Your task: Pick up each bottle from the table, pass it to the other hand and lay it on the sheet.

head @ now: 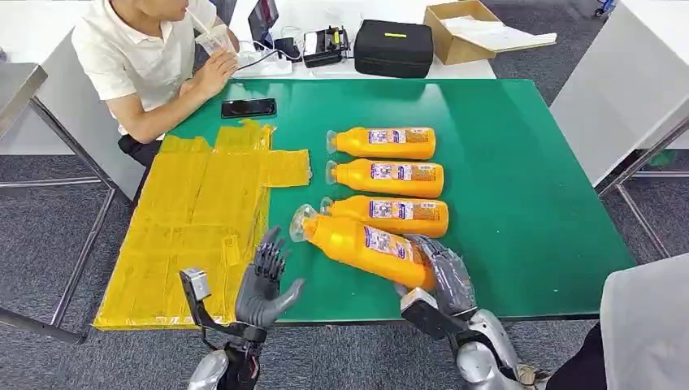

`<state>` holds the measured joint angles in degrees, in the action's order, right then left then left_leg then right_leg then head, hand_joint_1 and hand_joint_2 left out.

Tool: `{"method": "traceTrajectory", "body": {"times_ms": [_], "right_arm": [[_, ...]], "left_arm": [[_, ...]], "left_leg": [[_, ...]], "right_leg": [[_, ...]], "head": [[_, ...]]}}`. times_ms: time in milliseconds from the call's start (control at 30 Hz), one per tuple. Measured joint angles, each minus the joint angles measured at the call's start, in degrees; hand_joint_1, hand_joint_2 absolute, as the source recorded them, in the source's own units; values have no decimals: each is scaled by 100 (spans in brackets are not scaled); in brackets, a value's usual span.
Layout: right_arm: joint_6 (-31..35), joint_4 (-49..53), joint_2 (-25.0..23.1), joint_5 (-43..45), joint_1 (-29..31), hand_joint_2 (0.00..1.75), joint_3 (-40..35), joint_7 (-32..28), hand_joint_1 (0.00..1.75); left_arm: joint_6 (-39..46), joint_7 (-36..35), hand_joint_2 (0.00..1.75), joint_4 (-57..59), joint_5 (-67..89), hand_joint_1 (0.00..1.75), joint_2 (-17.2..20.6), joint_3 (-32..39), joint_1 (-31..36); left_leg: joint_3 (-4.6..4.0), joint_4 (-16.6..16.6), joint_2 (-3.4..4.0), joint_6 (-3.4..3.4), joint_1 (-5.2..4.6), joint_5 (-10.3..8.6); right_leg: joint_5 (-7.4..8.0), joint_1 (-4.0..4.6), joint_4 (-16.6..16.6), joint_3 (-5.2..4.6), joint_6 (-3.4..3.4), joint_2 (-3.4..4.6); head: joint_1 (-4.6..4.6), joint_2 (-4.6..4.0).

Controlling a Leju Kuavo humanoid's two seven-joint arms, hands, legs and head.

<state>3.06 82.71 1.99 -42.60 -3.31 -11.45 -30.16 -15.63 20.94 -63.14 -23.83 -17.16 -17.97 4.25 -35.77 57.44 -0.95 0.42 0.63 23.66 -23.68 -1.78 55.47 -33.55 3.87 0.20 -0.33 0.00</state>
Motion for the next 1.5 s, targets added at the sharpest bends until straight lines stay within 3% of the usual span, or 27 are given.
{"method": "traceTrajectory", "body": {"times_ms": [133, 167, 300, 467, 733, 867, 1100, 1267, 1500], "right_arm": [[94, 20, -267, 151, 116, 175, -37, -116, 175], [162, 41, -345, 164, 121, 175, -37, -133, 168], [345, 216, -597, 194, 115, 175, -44, -135, 168], [278, 302, -758, 275, 139, 175, -133, -135, 168], [278, 302, -832, 277, 168, 175, -177, -135, 175], [65, 249, -843, 293, 223, 175, -252, -140, 175], [77, -475, -896, -145, 482, 175, -776, 11, 175], [90, -911, -940, -73, 567, 175, -1103, 11, 175], [138, -1128, -953, -131, 576, 175, -1298, 24, 175]], "left_arm": [[9, 98, 175, 306, -146, 0, 2, -103, 13], [136, 125, 175, 325, -146, 0, 2, -103, 20], [663, 153, 175, 330, -157, 0, 2, -59, 25], [446, 79, 175, 327, -398, 0, 0, -46, 24], [425, 76, 175, 327, -430, 0, 0, -46, 24], [-7, 101, 175, 327, -570, 0, 0, -72, 33], [-13, 411, 175, 93, -313, 0, 0, -181, 97], [-493, 332, 175, -131, -716, 0, 0, -205, 126], [-553, 411, 175, -278, -743, 0, 0, -247, 131]], "left_leg": [[-1, 1, -2, 0, 0, -1], [-1, 1, -4, 0, 0, -1], [-1, 1, -1, 0, 1, -1], [-3, 0, -2, 0, 1, -1], [-4, 1, -3, 0, 0, -1], [-4, 0, 1, 0, 0, -1], [-6, 0, 2, -1, 1, -2], [-11, 1, 0, -1, 1, -2], [-15, 1, 0, -1, 1, -2]], "right_leg": [[0, 0, 0, -2, 0, -1], [0, 0, 0, -2, 0, -2], [0, 1, 1, -6, 0, 0], [0, 0, 1, -6, 0, 0], [0, -1, 1, -6, 0, -1], [0, 0, 1, -7, 0, 0], [0, 1, 2, -12, 0, 1], [0, 0, 2, -17, 0, 1], [0, 0, 2, -23, 0, 0]], "head": [[-2, 0], [0, 0], [-2, 0], [0, 0], [-2, 0], [0, 0], [-2, 0], [0, 0], [0, 0]]}}
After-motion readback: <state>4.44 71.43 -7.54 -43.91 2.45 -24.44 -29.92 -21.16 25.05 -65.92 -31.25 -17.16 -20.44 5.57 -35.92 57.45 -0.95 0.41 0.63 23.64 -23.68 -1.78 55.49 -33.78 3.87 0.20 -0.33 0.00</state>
